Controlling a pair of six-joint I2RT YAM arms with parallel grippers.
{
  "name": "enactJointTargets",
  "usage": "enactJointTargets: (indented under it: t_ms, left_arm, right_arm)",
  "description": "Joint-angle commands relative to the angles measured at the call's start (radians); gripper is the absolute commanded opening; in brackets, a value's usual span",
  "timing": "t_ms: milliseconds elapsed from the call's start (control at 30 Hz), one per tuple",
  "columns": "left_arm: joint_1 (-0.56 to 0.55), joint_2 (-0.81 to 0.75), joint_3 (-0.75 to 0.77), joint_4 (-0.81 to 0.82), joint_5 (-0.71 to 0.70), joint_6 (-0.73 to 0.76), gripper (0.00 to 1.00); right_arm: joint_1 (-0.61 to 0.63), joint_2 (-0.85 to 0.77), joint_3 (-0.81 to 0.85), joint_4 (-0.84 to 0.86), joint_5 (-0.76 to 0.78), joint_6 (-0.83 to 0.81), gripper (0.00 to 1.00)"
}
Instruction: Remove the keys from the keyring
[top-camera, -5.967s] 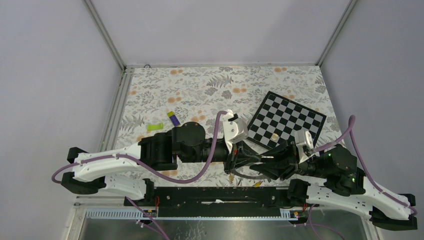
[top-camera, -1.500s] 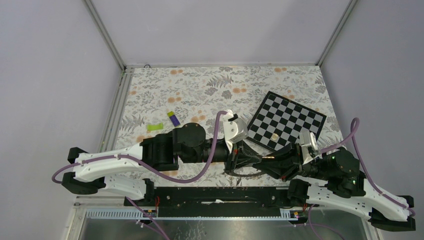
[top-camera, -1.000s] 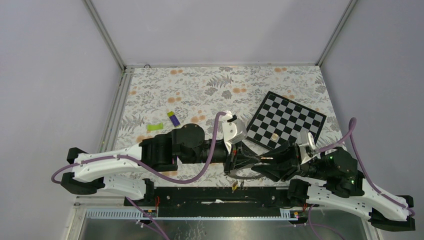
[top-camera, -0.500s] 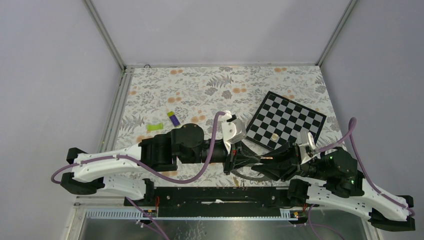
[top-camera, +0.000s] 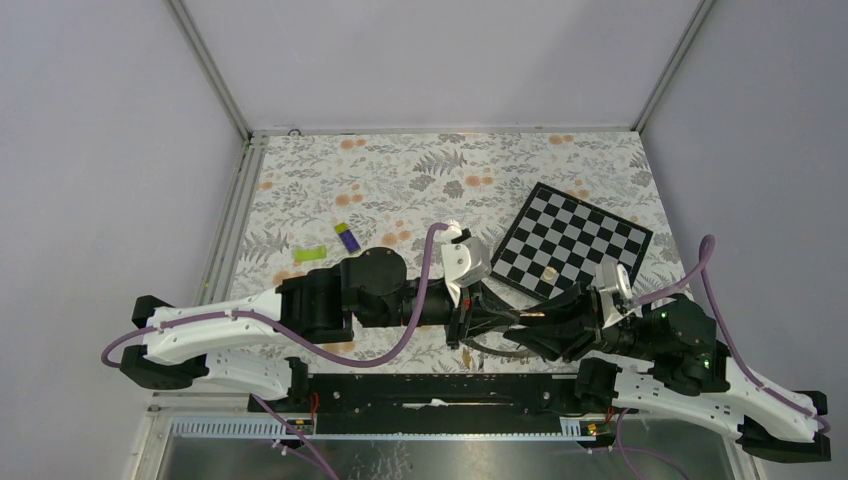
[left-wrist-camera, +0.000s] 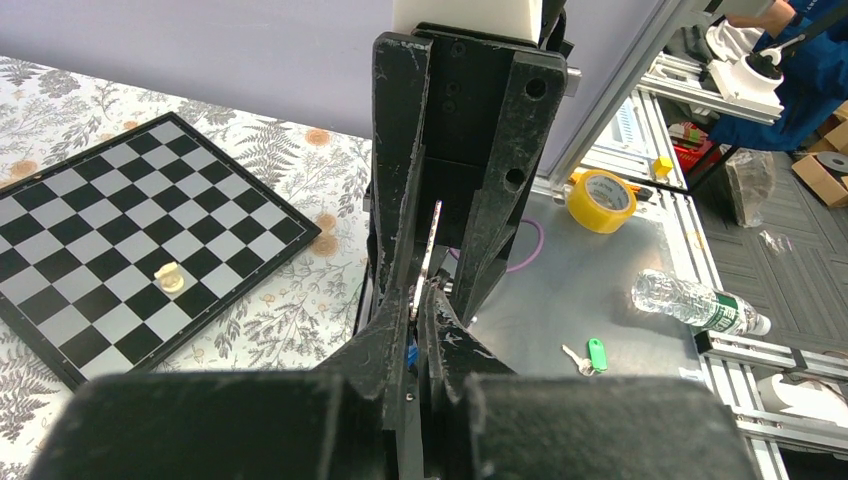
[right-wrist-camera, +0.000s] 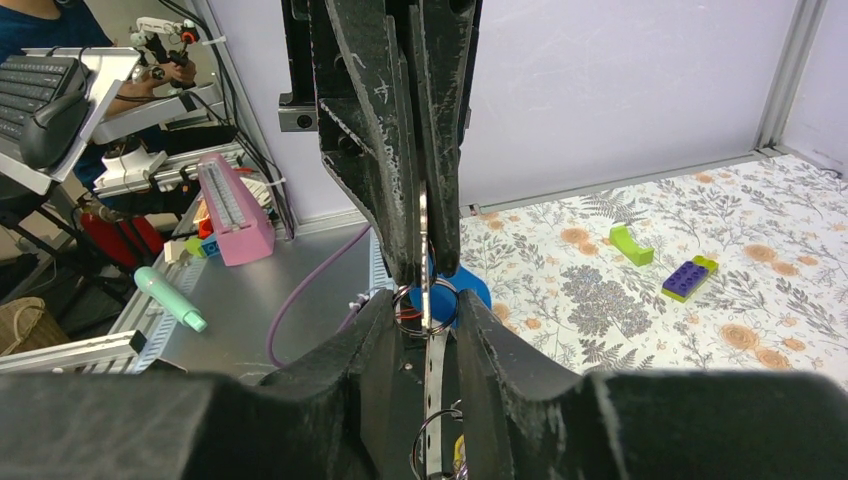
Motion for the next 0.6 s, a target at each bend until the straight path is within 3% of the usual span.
enactJointTargets:
  t_ms: [0,567]
  left_arm:
    - [0.001,-0.034,0.004,0.095,-0.016,-0.005,0.01]
    - [0.001,-0.005,0.0,0.087,0.015,-0.02,0.0]
  right_arm:
    - [0.004,0.002,0.053,0.048,0.024,-0.018,0.15]
    - [0.004,0.022,0.079,0.062,0.023,-0.042,0.15]
